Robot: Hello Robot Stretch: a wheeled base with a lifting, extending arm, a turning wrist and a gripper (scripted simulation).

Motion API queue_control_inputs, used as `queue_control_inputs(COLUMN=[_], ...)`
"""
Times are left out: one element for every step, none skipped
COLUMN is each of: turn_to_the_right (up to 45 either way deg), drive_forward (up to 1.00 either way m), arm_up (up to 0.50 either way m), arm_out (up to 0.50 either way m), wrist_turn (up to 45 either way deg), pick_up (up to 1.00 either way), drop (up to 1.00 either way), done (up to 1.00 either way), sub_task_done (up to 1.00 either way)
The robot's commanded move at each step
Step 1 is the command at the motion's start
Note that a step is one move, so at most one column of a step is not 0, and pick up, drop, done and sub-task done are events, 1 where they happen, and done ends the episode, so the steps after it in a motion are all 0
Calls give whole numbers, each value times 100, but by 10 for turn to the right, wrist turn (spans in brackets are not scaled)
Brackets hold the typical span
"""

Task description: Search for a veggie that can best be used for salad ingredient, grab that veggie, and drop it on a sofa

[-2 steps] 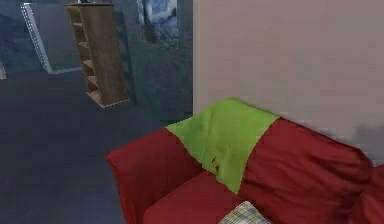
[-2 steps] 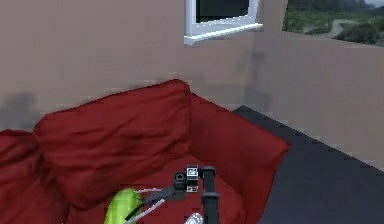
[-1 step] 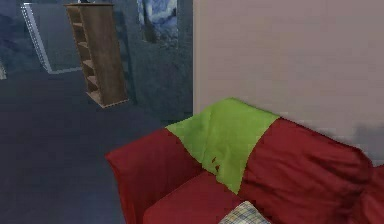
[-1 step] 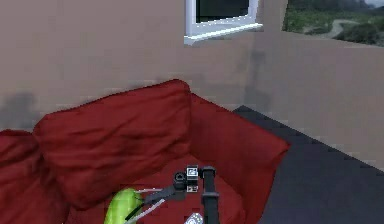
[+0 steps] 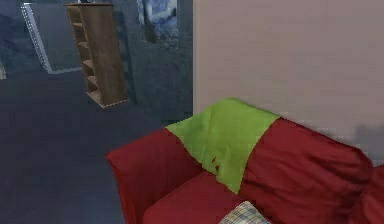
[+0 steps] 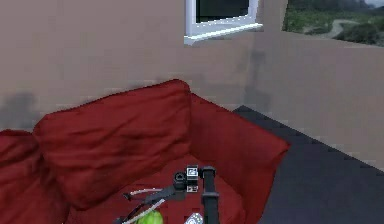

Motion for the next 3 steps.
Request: queue_control_inputs(turn_to_the_right=[0,0,0], drive_forward=[0,0,0], arm_up=[10,0,0], arm_out=[0,-8,0], wrist_turn=[0,0,0], pick_up=[0,0,0], drop=[0,0,0], done=[0,0,100], sub_task_done=[0,0,0])
